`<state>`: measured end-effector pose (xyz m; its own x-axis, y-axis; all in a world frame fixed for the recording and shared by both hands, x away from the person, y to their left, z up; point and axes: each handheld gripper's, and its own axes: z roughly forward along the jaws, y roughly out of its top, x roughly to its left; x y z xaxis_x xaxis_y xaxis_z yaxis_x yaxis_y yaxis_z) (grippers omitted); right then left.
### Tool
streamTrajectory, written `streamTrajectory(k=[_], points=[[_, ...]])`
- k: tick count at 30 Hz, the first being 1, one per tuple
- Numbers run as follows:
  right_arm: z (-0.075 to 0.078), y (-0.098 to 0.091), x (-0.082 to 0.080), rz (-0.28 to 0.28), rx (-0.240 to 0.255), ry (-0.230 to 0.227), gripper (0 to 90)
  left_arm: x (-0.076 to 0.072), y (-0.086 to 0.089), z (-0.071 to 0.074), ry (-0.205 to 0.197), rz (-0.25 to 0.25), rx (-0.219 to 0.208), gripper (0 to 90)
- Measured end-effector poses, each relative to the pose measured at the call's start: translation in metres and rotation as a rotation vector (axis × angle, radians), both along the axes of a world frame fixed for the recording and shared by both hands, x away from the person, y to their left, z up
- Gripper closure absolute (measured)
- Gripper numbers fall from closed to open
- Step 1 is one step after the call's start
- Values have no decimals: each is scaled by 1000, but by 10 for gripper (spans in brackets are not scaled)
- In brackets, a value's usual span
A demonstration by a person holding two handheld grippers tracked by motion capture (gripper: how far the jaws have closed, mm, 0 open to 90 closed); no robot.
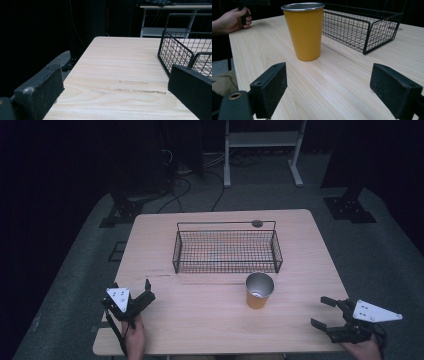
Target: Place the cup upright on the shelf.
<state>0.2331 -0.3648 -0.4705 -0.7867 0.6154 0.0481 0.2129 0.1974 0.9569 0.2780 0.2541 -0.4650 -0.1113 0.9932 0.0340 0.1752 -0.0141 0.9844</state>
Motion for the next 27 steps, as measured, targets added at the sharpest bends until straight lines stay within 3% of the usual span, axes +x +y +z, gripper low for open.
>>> streamTrajectory(k=[15,27], points=[[9,32,12,71,-26,3,135,-2,-1,0,3,-18,5,0],[12,50,24,115,-37,38,135,-1,-1,0,3,-15,5,0]])
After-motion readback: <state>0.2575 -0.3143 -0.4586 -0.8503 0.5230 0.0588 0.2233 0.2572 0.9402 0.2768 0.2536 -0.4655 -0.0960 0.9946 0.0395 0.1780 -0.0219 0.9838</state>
